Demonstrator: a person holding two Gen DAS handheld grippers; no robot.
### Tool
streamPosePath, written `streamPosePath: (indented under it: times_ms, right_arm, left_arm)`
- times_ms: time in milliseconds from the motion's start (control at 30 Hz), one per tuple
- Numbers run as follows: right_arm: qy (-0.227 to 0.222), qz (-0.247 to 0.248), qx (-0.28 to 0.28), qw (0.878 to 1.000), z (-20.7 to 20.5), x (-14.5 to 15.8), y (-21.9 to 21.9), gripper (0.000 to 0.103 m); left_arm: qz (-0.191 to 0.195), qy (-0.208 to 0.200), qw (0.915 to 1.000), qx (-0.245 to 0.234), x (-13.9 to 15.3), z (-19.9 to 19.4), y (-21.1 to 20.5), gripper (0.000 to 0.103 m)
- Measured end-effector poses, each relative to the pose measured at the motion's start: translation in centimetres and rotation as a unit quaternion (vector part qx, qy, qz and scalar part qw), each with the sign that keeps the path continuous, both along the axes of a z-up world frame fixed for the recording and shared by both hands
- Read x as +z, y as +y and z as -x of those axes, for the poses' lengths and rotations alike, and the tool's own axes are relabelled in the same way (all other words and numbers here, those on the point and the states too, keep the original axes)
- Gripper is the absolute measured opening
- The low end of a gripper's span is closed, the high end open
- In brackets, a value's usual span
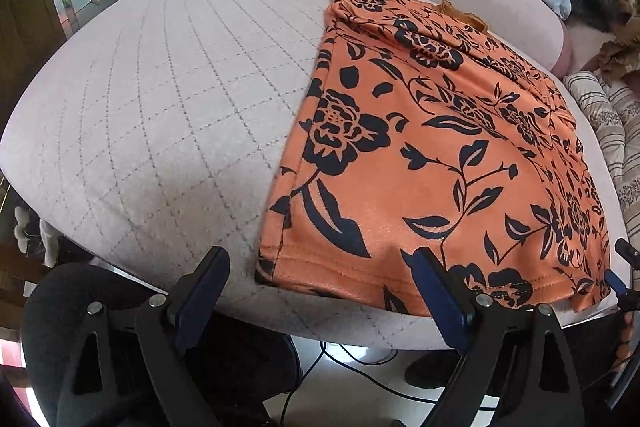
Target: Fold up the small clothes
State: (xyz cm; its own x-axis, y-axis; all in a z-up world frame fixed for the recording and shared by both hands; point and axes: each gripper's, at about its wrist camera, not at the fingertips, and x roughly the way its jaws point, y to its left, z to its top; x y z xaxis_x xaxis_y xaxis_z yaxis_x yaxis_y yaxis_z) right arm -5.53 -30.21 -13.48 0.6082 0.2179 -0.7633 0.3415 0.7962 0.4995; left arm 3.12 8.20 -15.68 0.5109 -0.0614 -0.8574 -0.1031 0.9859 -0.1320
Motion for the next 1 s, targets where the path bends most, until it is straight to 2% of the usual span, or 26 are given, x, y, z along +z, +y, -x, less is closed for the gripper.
streamPosePath:
  times_ms: [133, 233, 300, 400, 433, 467, 500, 533, 567, 633, 700, 767, 867, 900, 967, 1000]
  right_arm:
    - [-0.01, -0.002, 0.003, 1.0, 0.3, 0.5, 0.1, 0.093]
    - [-0.019, 0.011, -0.027, 0.999, 1.0, 1.0, -0.7, 0.093]
    - [-0.012, 0.005, -0.047, 0.999, 1.2, 0.6, -1.6, 0.093]
    - [-0.002, -0.007, -0.043, 0.999, 1.1, -0.1, -1.8, 0.093]
    - [-0.007, -0.003, -0.032, 0.999, 1.0, 0.1, -1.4, 0.094]
    - [-0.01, -0.003, -0.026, 1.0, 0.9, 0.2, -1.2, 0.094]
    - [-0.01, -0.002, -0.024, 1.0, 0.9, 0.2, -1.1, 0.094]
    - [-0.011, -0.009, -0.026, 1.0, 1.0, 0.2, -1.2, 0.094]
    - [-0.017, -0.02, -0.032, 0.999, 1.2, 0.2, -1.5, 0.094]
    - [-0.029, -0.046, -0.048, 0.997, 1.7, 0.3, -2.3, 0.094]
    - [-0.016, -0.046, -0.067, 0.997, 2.0, -0.1, -3.1, 0.093]
    - [-0.004, -0.049, -0.058, 0.997, 1.7, -0.6, -3.1, 0.093]
    - [-0.012, -0.058, -0.044, 0.997, 1.5, -0.5, -2.6, 0.093]
    - [-0.017, -0.06, -0.045, 0.997, 1.6, -0.4, -2.7, 0.093]
    - [-0.026, -0.075, -0.052, 0.995, 1.8, -0.3, -3.0, 0.093]
    - [-0.024, -0.077, -0.054, 0.995, 1.8, -0.4, -3.1, 0.093]
  left_arm:
    - [0.013, -0.009, 0.9999, -0.003, 0.4, 0.2, 0.0, 0.092]
    - [0.025, -0.022, 0.9994, 0.001, 0.9, 0.3, 0.3, 0.092]
    - [0.023, -0.011, 0.9997, 0.001, 0.3, 0.0, 0.1, 0.092]
    - [0.004, 0.012, 0.9999, -0.009, -0.9, -0.4, -0.4, 0.092]
    - [-0.002, 0.009, 0.9999, -0.011, -0.9, -0.3, -0.6, 0.088]
    - [-0.001, 0.004, 0.9999, -0.012, -0.7, -0.3, -0.7, 0.075]
    - [-0.002, 0.001, 1.0, -0.008, -0.6, -0.2, -0.6, 0.07]
    - [0.001, -0.001, 1.0, -0.004, -0.4, -0.2, -0.4, 0.059]
    - [0.004, -0.002, 1.0, 0.001, -0.3, -0.2, 0.0, 0.054]
    - [0.022, -0.001, 0.9997, 0.009, -0.4, -0.2, 0.6, 0.053]
    - [0.031, -0.002, 0.9995, 0.008, -0.4, -0.3, 0.7, 0.054]
    - [0.047, -0.005, 0.9988, 0.009, -0.3, -0.2, 0.9, 0.059]
    - [0.089, -0.007, 0.9958, 0.019, -0.3, 0.1, 2.0, 0.058]
    - [0.107, -0.008, 0.994, 0.022, -0.3, 0.2, 2.3, 0.057]
    - [0.107, -0.008, 0.9939, 0.025, -0.4, 0.4, 2.7, 0.049]
    - [0.108, -0.008, 0.9937, 0.028, -0.5, 0.4, 2.9, 0.048]
